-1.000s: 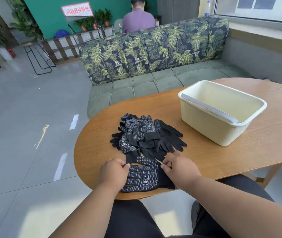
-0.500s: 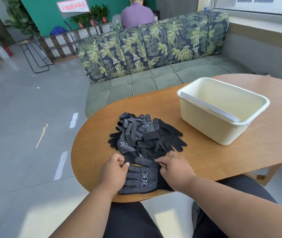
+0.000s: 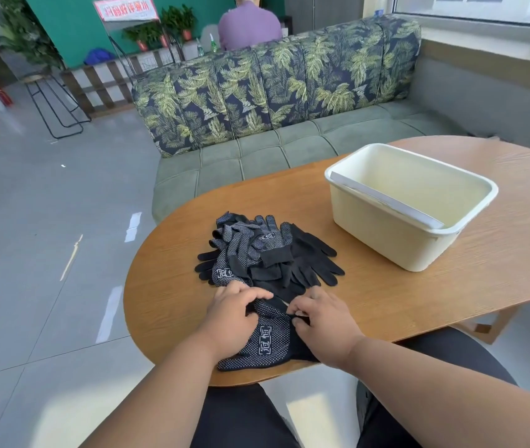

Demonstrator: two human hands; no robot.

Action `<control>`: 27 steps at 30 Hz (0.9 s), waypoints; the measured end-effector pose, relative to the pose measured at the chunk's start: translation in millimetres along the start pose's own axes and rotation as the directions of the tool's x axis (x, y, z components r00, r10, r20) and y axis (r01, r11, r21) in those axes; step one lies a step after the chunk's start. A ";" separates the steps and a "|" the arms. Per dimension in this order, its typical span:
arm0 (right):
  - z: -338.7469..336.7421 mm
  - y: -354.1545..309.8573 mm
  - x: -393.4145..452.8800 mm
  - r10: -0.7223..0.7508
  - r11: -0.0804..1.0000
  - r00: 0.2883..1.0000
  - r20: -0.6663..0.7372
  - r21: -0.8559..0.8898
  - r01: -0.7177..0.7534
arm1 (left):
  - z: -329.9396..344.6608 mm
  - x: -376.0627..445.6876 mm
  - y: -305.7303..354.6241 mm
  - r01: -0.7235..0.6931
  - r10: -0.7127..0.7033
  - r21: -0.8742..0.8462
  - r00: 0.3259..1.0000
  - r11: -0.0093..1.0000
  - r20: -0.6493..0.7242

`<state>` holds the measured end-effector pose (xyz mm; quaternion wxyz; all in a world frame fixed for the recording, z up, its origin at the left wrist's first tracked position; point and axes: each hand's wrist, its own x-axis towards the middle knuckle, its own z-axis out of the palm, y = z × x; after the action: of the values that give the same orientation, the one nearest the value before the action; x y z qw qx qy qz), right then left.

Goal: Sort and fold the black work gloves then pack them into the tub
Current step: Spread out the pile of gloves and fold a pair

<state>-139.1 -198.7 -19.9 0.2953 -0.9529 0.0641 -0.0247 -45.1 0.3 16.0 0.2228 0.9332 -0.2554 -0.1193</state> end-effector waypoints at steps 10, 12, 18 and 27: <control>1.9 -2.3 0.4 0.025 1.000 1.000 -0.011 -0.008 -0.025 | -1.5 4.8 -1.3 0.117 -0.116 0.001 0.990 0.993 -0.081; 1.6 -2.9 -0.5 0.015 1.000 1.000 -0.017 -0.012 -0.015 | 0.9 6.1 -4.8 0.134 -0.131 0.027 0.986 0.991 -0.106; 3.6 -0.9 -4.0 -0.049 0.999 0.998 -0.029 -0.020 0.048 | 1.9 8.2 -6.1 0.168 -0.162 0.020 0.969 0.986 -0.188; 6.7 1.4 -1.9 -0.070 0.997 0.997 -0.021 -0.034 0.070 | 9.6 5.5 -5.7 0.073 -0.078 -0.052 0.991 0.996 -0.110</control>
<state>-140.5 -195.9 -26.2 0.2779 -0.9590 0.0343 -0.0446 -41.3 -1.5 4.3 0.2542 0.9419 -0.2040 -0.0810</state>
